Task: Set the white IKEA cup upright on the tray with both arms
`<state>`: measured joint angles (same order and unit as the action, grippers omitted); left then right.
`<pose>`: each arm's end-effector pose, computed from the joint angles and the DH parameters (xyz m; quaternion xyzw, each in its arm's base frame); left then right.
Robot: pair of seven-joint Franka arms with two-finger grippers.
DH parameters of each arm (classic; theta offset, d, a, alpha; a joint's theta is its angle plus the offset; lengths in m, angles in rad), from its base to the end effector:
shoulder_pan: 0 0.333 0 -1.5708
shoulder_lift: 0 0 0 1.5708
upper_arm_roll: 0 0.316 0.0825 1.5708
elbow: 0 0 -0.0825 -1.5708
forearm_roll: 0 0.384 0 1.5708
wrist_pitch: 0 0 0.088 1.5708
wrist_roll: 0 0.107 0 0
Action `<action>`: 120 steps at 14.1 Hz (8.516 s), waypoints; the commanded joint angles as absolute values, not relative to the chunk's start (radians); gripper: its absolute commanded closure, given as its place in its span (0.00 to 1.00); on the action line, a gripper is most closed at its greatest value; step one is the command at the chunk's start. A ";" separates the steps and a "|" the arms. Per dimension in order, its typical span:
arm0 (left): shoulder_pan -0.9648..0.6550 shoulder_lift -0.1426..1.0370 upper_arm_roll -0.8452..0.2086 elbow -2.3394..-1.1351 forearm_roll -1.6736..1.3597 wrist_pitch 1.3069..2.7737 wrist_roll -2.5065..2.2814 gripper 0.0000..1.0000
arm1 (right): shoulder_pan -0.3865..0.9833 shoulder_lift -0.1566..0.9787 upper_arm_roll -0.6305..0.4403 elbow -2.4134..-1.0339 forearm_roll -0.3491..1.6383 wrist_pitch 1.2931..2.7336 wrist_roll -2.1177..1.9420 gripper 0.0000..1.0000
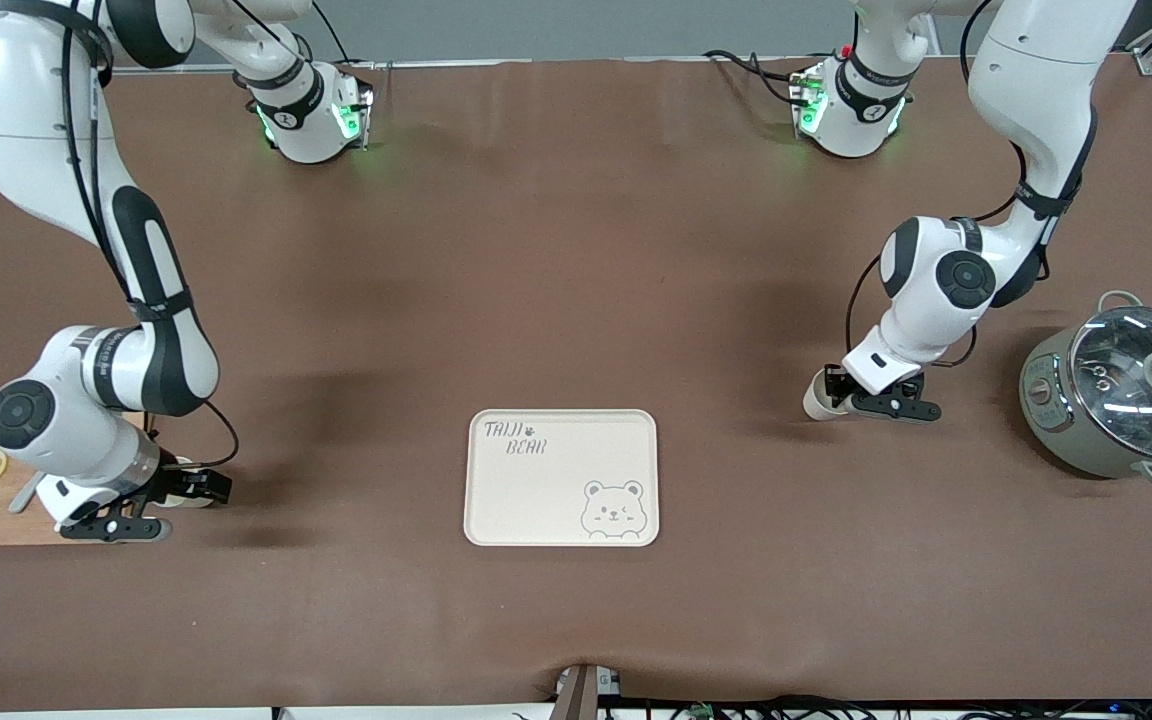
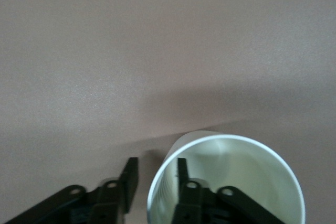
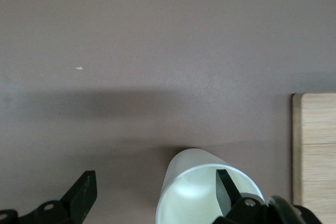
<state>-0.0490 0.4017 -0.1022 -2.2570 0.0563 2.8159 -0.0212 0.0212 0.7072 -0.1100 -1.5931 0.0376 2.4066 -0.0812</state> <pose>0.5479 -0.0871 0.1991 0.9931 -0.0849 0.0789 0.0153 0.7066 -0.0514 0.2305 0.9982 -0.0020 0.0533 0.0262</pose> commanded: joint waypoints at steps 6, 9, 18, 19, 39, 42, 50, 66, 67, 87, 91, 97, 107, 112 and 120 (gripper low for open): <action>-0.078 0.402 -0.115 -2.042 0.066 2.645 -0.067 1.00 | 0.034 0.733 -0.106 -1.583 0.046 2.396 -0.077 0.51; -0.185 0.507 -0.114 -1.719 0.069 2.311 -0.225 1.00 | 0.037 0.730 -0.106 -1.580 0.038 2.398 -0.078 0.90; -0.405 0.820 -0.103 -1.255 0.072 2.210 -0.632 1.00 | 0.112 0.700 -0.094 -1.522 0.048 2.385 -0.071 1.00; -0.423 0.836 -0.103 -1.255 0.072 2.270 -0.668 1.00 | 0.126 0.693 -0.091 -1.513 0.049 2.367 -0.066 1.00; -0.555 0.939 -0.101 -1.281 0.075 2.441 -0.879 1.00 | 0.495 0.896 -0.028 -1.134 0.087 2.183 0.376 1.00; -0.558 0.933 -0.089 -1.281 0.080 2.434 -0.917 0.00 | 0.529 0.916 -0.043 -1.128 0.069 2.180 0.406 1.00; -0.534 0.780 -0.063 -1.270 0.071 2.225 -0.980 0.00 | 0.620 0.968 -0.104 -1.103 0.058 2.181 0.478 1.00; -0.029 0.545 -0.106 -1.316 0.018 1.996 -0.098 0.00 | 0.611 0.934 -0.103 -1.101 0.049 2.177 0.480 0.00; -0.026 0.532 -0.106 -1.327 0.018 1.990 -0.091 0.00 | 0.607 0.925 -0.103 -1.101 0.051 2.171 0.480 0.00; -0.025 0.086 -0.057 -1.450 -0.005 1.685 0.018 0.00 | 0.238 0.603 -0.103 -1.120 0.049 1.826 0.313 0.00; -0.014 0.087 -0.052 -1.451 0.006 1.603 0.138 0.00 | 0.172 0.505 -0.101 -1.167 0.044 1.796 0.260 0.00; -0.012 0.100 -0.052 -1.454 -0.005 1.537 0.127 0.00 | 0.097 0.342 -0.101 -1.273 0.044 1.792 0.142 0.00; -0.028 0.101 -0.055 -1.431 -0.008 1.548 0.065 0.00 | 0.035 0.144 -0.101 -1.489 0.049 1.753 -0.010 0.00; -0.023 0.101 -0.060 -1.431 -0.008 1.548 0.061 0.00 | -0.006 0.114 -0.101 -1.506 0.048 1.684 -0.086 0.00; -0.014 0.101 -0.058 -1.434 -0.008 1.546 0.060 0.00 | 0.003 0.109 -0.097 -1.511 0.046 1.680 -0.048 0.00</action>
